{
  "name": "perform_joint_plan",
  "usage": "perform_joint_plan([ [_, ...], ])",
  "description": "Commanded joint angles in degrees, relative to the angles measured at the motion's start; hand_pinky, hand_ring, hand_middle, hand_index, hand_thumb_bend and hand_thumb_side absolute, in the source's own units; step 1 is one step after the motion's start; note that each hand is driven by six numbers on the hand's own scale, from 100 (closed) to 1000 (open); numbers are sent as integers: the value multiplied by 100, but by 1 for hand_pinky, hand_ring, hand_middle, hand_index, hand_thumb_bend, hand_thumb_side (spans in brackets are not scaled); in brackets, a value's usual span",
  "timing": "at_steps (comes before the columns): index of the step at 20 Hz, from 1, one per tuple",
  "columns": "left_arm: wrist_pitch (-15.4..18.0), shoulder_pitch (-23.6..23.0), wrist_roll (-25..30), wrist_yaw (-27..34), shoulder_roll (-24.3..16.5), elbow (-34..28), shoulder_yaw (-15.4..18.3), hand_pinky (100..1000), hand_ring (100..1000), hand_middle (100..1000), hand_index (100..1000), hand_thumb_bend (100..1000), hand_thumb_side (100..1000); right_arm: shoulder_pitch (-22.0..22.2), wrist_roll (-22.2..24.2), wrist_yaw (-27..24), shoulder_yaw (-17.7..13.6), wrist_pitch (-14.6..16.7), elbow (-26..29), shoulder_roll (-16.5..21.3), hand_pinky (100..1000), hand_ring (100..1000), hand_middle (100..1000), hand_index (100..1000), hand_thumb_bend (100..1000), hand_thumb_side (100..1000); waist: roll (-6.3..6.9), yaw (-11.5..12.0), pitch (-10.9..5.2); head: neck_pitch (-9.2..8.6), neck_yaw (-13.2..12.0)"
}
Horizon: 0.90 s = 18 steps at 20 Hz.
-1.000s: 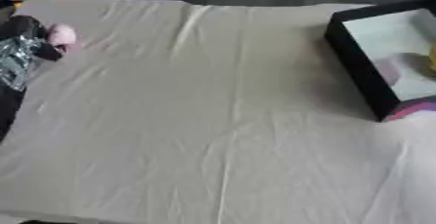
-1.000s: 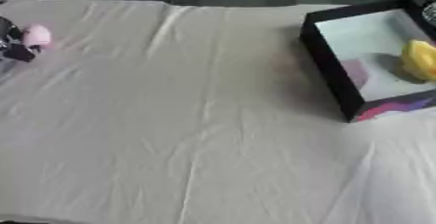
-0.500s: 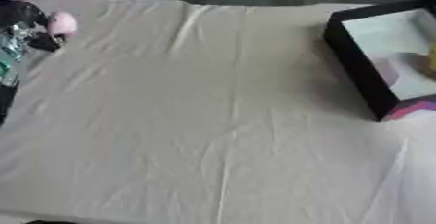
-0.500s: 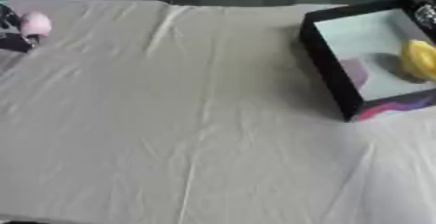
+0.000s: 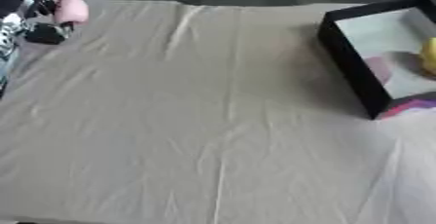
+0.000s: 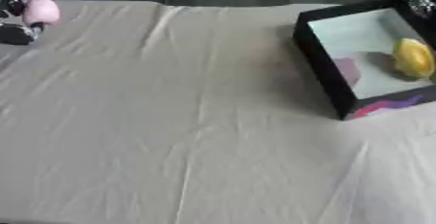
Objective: Pick up the objects with one hand, pass them to the other hand, and then place them into the box on the other side of the table.
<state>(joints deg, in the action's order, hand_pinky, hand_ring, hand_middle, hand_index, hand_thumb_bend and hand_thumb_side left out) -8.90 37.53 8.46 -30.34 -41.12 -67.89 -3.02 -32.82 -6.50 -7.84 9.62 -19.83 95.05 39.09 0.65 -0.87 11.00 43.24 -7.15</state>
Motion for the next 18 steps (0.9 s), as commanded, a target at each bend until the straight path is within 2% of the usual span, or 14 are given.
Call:
perform_joint_plan([
  [1, 37, -11, 32, 294, -171, -541, -27, 726, 659, 567, 469, 100, 100, -173, 44, -41, -65, 50, 427, 246, 1000, 950, 900, 998, 100, 756, -55, 0, -186, -19, 32],
  [3, 26, -47, 30, 361, -158, -665, -48, 726, 659, 567, 469, 100, 100, -192, 67, -40, -60, 10, 562, 257, 1000, 950, 900, 998, 100, 756, -55, -2, -188, -19, 36],
  [4, 52, -54, 36, 401, -114, -738, -74, 725, 649, 558, 468, 100, 100, -244, 88, -33, -44, 19, 662, 261, 1000, 949, 896, 990, 100, 704, -59, -3, -195, -13, 38],
  [7, 242, -139, 47, 798, 127, -1132, -215, 724, 638, 547, 467, 100, 138, -501, 325, 89, 76, -16, 1312, 316, 1000, 946, 892, 979, 100, 659, -72, -14, -218, 15, 43],
  [11, 327, -208, 57, 1450, 312, -1478, -406, 722, 627, 536, 464, 100, 191, -710, 774, 379, 200, -194, 1868, 379, 989, 941, 884, 964, 100, 593, -88, -25, -246, 52, 55],
  [13, 329, -230, 33, 1650, 441, -1614, -459, 721, 622, 531, 463, 100, 214, -829, 1029, 549, 275, -198, 1933, 361, 983, 941, 878, 960, 100, 537, -103, -32, -262, 74, 76],
  [14, 323, -238, 20, 1754, 509, -1669, -466, 721, 622, 530, 463, 100, 220, -876, 1141, 631, 306, -181, 1944, 348, 983, 941, 881, 960, 100, 559, -111, -34, -267, 81, 84],
  [15, 332, -236, 2, 1807, 580, -1742, -474, 718, 618, 527, 462, 100, 207, -934, 1261, 720, 345, -149, 1949, 323, 979, 939, 877, 954, 100, 518, -123, -37, -272, 85, 95],
  [18, 349, -252, -49, 1910, 739, -1873, -519, 713, 614, 524, 461, 100, 249, -1064, 1589, 982, 427, -69, 1954, 240, 976, 936, 872, 948, 100, 508, -134, -42, -281, 88, 101],
])
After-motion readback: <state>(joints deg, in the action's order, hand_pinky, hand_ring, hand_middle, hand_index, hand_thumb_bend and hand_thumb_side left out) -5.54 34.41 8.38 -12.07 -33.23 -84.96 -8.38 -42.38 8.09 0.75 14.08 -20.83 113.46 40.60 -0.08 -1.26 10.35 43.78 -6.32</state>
